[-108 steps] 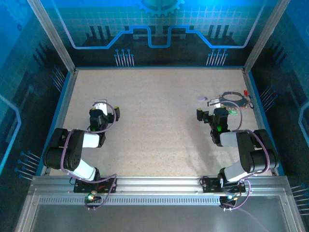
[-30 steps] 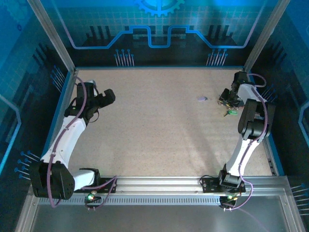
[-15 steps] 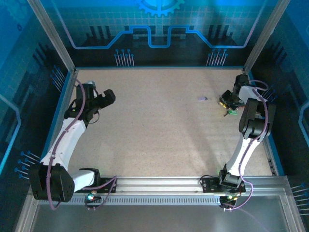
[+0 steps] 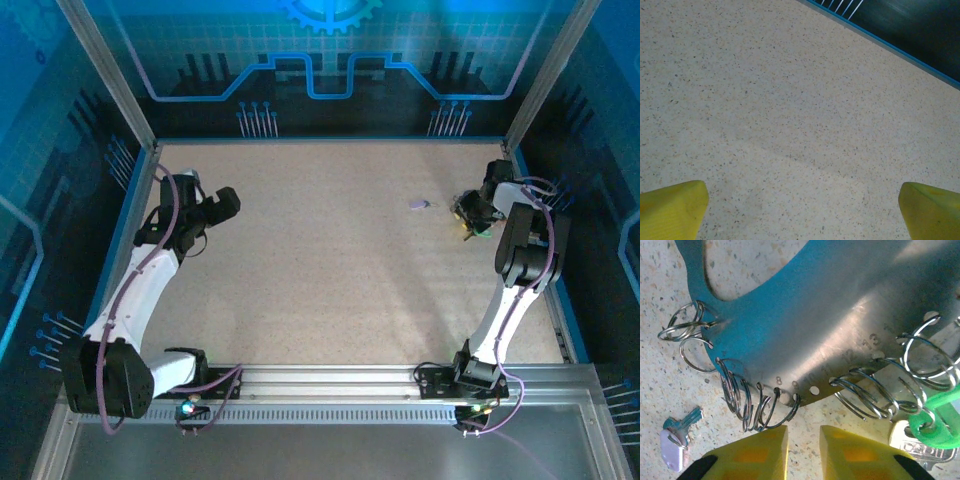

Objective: Put the keys on the keyring

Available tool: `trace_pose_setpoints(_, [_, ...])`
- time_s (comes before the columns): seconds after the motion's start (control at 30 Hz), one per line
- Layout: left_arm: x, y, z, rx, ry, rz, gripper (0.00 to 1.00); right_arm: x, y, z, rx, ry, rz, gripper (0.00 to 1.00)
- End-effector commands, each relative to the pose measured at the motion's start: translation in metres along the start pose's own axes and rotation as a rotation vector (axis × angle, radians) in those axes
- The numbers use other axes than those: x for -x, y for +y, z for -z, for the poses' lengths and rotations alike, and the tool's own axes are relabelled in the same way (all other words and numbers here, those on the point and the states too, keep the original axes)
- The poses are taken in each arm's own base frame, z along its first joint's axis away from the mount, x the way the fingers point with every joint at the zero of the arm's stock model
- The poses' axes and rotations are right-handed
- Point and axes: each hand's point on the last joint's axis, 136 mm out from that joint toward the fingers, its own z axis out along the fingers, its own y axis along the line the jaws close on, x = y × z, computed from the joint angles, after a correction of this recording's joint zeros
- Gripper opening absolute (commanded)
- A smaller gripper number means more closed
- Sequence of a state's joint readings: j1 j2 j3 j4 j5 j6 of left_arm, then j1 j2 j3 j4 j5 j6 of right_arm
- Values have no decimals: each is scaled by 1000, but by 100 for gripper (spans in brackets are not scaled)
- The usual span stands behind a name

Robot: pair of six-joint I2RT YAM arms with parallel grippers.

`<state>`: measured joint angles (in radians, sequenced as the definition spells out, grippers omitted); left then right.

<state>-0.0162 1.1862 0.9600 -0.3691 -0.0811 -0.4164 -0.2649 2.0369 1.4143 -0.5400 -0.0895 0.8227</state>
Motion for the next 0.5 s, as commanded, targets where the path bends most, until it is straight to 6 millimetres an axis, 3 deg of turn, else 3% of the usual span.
trace_pose_setpoints(0.0, [-1, 0, 0, 7, -1, -20, 99, 19, 8, 20, 32, -65, -16, 28])
trace_pose_setpoints(0.47, [-4, -2, -1, 2, 15, -20, 99, 33, 22, 32, 85, -106, -15, 34])
